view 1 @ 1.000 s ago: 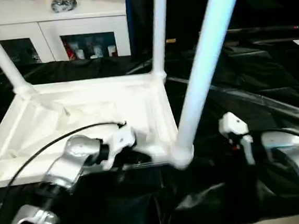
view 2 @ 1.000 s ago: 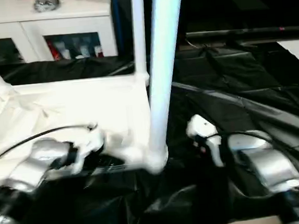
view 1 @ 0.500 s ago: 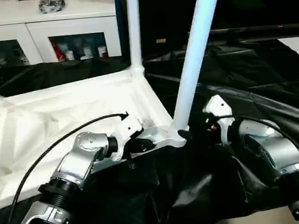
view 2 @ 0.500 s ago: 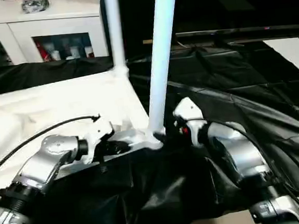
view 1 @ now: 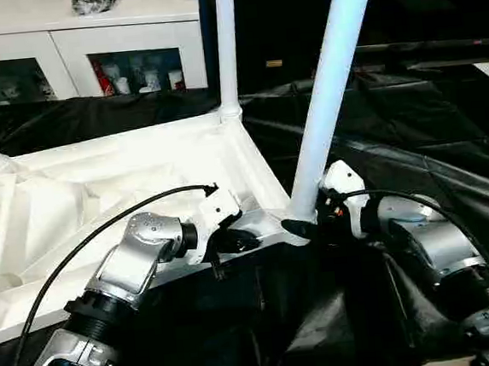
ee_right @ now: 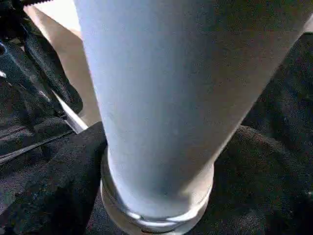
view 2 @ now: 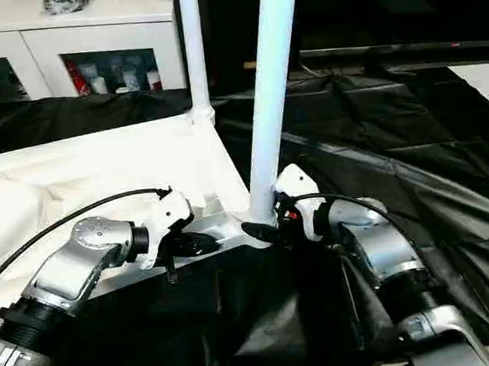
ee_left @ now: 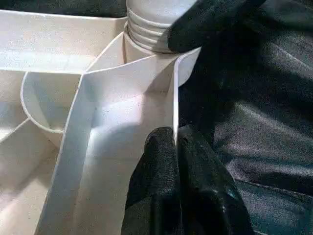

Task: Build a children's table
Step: Rotate leg to tighten

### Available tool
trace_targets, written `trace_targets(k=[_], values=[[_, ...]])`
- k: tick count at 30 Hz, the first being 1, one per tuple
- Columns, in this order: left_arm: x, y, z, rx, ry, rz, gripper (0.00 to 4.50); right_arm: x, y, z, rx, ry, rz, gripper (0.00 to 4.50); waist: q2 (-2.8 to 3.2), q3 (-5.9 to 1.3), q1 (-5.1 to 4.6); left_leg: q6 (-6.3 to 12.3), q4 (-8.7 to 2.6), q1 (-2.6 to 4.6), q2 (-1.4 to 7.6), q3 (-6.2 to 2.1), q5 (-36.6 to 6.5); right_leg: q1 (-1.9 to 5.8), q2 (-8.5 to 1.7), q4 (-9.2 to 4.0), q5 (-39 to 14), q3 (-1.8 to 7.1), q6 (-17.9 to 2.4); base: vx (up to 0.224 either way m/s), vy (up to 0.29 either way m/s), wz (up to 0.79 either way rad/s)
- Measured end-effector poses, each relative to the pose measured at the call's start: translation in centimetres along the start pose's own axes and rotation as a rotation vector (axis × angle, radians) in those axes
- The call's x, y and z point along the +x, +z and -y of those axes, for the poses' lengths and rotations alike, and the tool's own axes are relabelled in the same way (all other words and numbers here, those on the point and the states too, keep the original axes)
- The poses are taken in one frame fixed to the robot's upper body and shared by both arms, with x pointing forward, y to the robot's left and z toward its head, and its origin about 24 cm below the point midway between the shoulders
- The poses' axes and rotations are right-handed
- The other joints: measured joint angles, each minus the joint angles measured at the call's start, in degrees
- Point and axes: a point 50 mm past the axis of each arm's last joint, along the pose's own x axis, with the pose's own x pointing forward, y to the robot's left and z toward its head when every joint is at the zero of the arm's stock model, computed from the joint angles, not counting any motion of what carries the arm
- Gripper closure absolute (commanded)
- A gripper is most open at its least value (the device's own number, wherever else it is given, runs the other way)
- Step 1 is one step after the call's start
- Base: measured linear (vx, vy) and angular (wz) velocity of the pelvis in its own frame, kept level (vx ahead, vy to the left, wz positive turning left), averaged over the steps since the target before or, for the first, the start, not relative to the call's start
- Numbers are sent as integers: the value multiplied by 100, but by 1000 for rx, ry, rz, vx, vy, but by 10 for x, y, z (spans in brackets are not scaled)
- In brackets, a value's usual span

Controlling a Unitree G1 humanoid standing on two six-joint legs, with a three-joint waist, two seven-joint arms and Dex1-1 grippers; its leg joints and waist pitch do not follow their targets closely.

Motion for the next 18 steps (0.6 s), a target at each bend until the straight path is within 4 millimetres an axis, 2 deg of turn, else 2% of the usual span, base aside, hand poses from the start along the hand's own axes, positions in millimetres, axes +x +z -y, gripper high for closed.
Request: trace_targets(k=[7,12,18], values=[[-2,-1,-3,6,7,-3,450,6,0,-1,0,28,4,112,-3,2,-50,-1,-1,1,0,-1,0,0,0,1,-17,-1,28,0,0,0],[-4,-3,-4,5,9,-5,450,9,-1,-2,3,34,11,168,-3,2,-80,-1,-1,1,0,-1,0,0,0,1,-16,0,28,0,0,0],[-6,-5,-6,-8,12,-2,450,12,-1,-3,1,35,22,176,-5,1,-99,-1,-1,4,2,-3,0,-1,2,2,-15,-2,26,0,0,0]])
